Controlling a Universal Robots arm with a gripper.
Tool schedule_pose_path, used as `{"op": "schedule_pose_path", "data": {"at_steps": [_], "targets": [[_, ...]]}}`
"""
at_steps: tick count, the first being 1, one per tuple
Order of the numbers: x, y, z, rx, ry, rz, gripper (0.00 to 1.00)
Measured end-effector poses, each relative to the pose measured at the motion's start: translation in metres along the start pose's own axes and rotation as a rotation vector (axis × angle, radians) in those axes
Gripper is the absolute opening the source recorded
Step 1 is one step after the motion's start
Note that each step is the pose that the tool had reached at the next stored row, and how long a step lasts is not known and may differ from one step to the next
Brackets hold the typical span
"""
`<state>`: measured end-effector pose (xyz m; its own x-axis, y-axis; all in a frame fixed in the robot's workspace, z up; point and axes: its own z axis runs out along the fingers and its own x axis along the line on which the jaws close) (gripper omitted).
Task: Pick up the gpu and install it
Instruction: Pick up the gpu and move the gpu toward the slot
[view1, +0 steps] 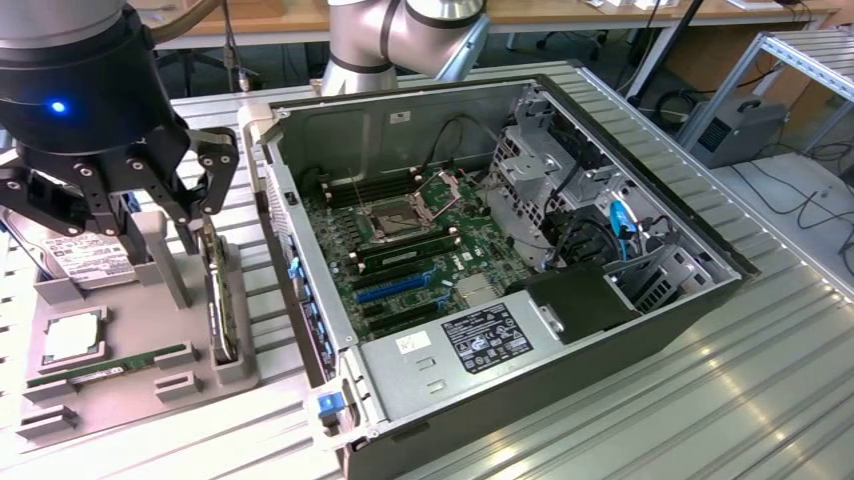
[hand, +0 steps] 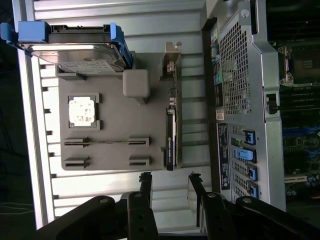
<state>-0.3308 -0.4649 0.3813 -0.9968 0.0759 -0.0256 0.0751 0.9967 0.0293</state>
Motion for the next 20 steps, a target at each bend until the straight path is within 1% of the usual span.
{"op": "schedule_pose_path", "data": {"at_steps": [20], "targets": [[0.0002, -0.0003, 0.0091, 0.0000, 0.0000, 0.000, 0.42]]}}
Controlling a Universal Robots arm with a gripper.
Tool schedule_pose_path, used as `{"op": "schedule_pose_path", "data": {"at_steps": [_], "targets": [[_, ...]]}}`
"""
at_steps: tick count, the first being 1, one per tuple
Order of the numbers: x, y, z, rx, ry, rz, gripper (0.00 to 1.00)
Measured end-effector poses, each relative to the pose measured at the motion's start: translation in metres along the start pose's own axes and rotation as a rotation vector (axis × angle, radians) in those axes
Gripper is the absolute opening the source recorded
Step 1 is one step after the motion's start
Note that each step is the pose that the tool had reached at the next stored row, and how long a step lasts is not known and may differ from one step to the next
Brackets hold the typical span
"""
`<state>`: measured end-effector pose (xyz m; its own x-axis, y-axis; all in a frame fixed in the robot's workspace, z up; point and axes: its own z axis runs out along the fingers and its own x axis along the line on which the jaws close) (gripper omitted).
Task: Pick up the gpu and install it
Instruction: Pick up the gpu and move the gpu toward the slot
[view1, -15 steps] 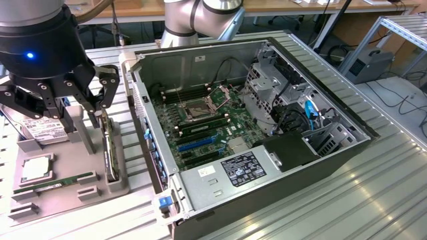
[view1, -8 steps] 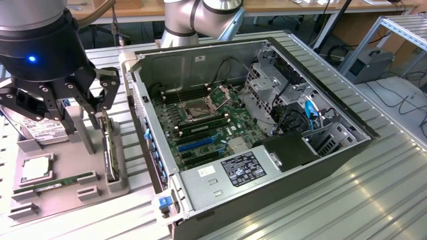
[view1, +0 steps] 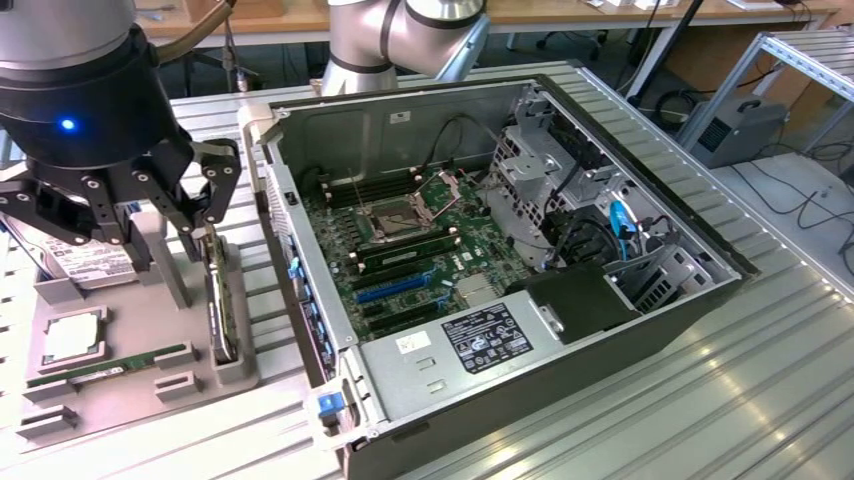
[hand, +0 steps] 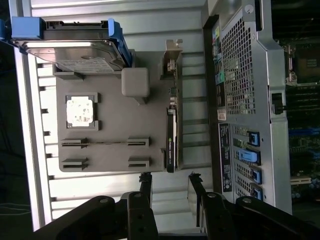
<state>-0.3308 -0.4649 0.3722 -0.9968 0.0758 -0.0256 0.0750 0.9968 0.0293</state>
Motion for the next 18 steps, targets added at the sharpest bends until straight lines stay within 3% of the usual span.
{"op": "schedule_pose_path", "data": {"at_steps": [18], "targets": [[0.0002, -0.0002, 0.0073, 0.0000, 0.0000, 0.000, 0.42]]}}
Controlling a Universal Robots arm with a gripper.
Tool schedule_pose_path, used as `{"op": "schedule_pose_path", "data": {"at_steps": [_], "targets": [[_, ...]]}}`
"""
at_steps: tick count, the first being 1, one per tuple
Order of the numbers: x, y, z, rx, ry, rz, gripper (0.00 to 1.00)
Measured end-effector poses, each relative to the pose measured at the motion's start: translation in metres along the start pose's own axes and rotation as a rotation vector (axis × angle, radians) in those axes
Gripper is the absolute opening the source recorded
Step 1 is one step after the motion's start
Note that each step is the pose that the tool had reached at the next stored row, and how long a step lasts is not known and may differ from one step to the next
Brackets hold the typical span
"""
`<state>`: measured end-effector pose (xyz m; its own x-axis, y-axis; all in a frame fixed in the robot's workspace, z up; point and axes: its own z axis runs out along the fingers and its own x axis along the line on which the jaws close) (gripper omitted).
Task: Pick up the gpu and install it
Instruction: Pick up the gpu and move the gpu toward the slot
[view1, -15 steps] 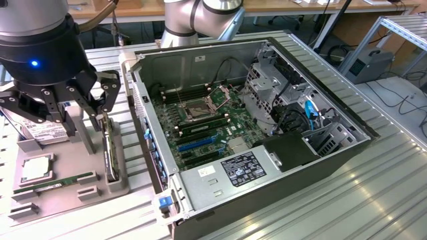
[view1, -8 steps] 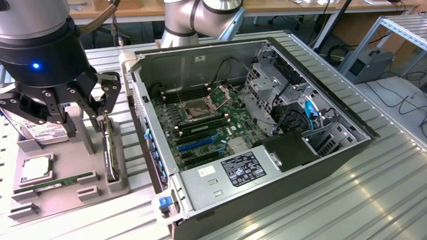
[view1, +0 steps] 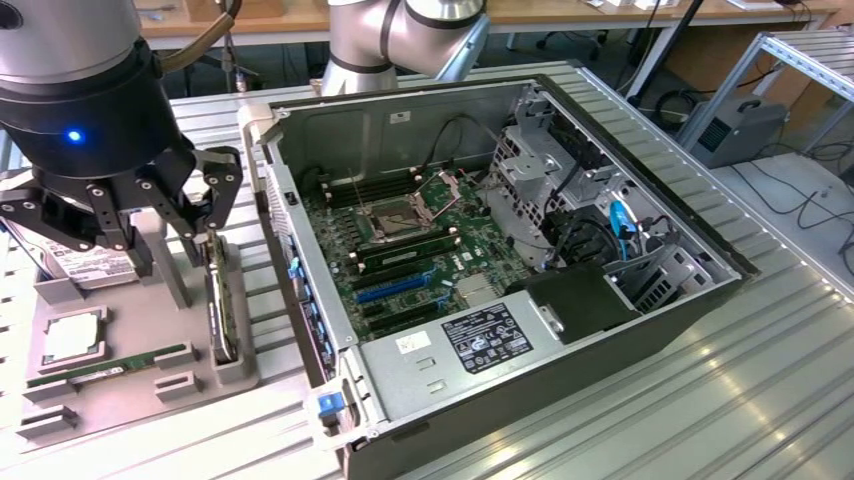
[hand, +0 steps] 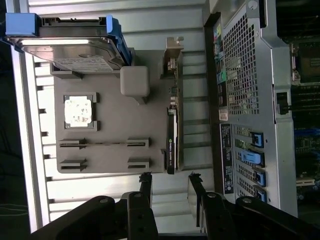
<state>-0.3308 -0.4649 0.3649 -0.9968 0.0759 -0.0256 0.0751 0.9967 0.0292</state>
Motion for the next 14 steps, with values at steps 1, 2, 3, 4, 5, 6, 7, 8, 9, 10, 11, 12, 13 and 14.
{"op": "schedule_pose_path", "data": {"at_steps": [1, 2, 3, 4, 5, 6, 7, 8, 9, 10, 11, 12, 13, 14], "targets": [[0.0000, 0.0000, 0.0004, 0.0000, 0.0000, 0.000, 0.42], [0.0000, 0.0000, 0.0007, 0.0000, 0.0000, 0.000, 0.42], [0.0000, 0.0000, 0.0013, -0.0001, -0.0001, 0.000, 0.42], [0.0000, -0.0001, 0.0017, 0.0000, 0.0000, 0.000, 0.42], [0.0000, -0.0001, 0.0021, 0.0000, 0.0000, 0.000, 0.42], [0.0001, -0.0001, 0.0025, 0.0000, 0.0000, 0.000, 0.42], [0.0001, -0.0001, 0.0028, 0.0000, 0.0000, 0.000, 0.42], [0.0001, -0.0001, 0.0032, 0.0000, 0.0000, 0.000, 0.42], [0.0001, -0.0001, 0.0037, 0.0000, 0.0000, 0.000, 0.42], [0.0001, -0.0001, 0.0041, 0.0000, 0.0000, 0.000, 0.42], [0.0001, -0.0001, 0.0045, 0.0000, 0.0000, 0.000, 0.42], [0.0001, -0.0002, 0.0048, 0.0000, 0.0000, 0.000, 0.42], [0.0001, -0.0002, 0.0052, 0.0000, 0.0000, 0.000, 0.42], [0.0001, -0.0002, 0.0056, 0.0000, 0.0000, 0.000, 0.42]]}}
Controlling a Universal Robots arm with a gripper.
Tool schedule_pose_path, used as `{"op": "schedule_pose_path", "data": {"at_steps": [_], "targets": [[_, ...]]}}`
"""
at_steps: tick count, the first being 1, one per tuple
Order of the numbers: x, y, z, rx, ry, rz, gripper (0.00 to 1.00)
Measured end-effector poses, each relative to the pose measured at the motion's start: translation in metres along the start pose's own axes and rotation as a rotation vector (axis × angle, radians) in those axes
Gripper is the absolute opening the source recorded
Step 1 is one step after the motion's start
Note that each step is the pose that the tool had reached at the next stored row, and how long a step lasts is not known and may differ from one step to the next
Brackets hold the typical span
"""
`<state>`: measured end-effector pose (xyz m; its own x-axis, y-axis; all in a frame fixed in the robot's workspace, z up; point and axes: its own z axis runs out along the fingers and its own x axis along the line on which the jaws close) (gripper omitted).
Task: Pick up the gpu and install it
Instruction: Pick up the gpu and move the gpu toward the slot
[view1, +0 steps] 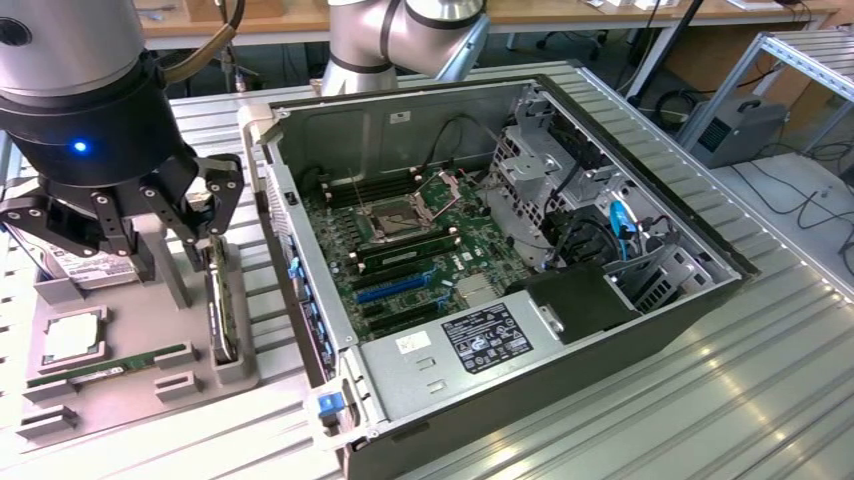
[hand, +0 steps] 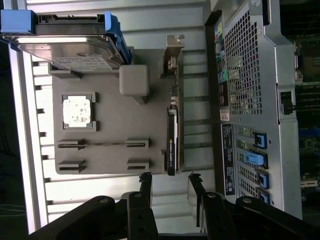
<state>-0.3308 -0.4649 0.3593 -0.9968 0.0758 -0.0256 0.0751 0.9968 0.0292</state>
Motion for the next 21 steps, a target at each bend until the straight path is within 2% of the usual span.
{"op": "schedule_pose_path", "data": {"at_steps": [21], "targets": [[0.0002, -0.0002, 0.0088, 0.0000, -0.0001, 0.000, 0.42]]}}
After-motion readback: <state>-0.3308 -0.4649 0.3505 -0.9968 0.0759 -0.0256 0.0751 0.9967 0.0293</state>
